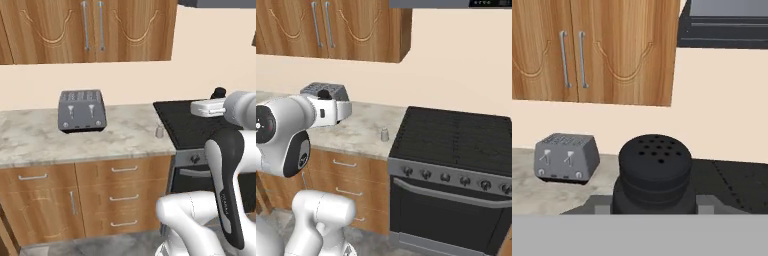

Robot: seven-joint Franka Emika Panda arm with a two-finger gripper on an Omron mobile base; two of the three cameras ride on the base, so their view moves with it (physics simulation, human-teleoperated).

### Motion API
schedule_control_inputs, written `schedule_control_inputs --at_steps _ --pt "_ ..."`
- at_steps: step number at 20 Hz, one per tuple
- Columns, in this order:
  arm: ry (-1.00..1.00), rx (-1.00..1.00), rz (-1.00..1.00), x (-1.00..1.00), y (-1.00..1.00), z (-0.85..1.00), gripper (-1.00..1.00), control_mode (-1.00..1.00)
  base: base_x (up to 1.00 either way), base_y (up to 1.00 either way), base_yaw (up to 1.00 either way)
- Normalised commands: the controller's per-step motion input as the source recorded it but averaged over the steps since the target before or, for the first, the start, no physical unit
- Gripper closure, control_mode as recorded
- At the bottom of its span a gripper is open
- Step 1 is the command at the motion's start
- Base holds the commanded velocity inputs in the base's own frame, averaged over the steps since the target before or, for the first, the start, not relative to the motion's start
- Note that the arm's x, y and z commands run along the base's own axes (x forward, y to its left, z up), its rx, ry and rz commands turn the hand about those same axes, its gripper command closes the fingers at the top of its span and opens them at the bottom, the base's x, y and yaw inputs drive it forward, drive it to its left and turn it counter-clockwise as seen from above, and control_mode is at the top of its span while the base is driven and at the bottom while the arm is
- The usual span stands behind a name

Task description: Take 2 condiments from the cabinet and move them on the counter near the stove.Make sure the condiments are lined up with each other, next to each other.

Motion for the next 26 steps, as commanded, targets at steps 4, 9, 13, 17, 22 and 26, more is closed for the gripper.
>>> schedule_control_inputs --at_steps 4,9,13,17,22,26 --pt "0.00 0.00 0.00 0.00 0.00 0.00 1.00 1.00 0.39 1.00 0.00" --pt "0.00 0.00 0.00 0.00 0.00 0.00 1.00 1.00 0.58 0.73 0.00" --pt "0.00 0.00 0.00 0.00 0.00 0.00 1.00 1.00 0.77 0.01 -0.03" --pt "0.00 0.00 0.00 0.00 0.00 0.00 1.00 1.00 0.17 -0.43 -0.02" --pt "0.00 0.00 0.00 0.00 0.00 0.00 1.00 1.00 0.72 0.00 -0.05" --pt "0.00 0.00 0.00 0.00 0.00 0.00 1.00 1.00 0.76 0.00 -0.09"
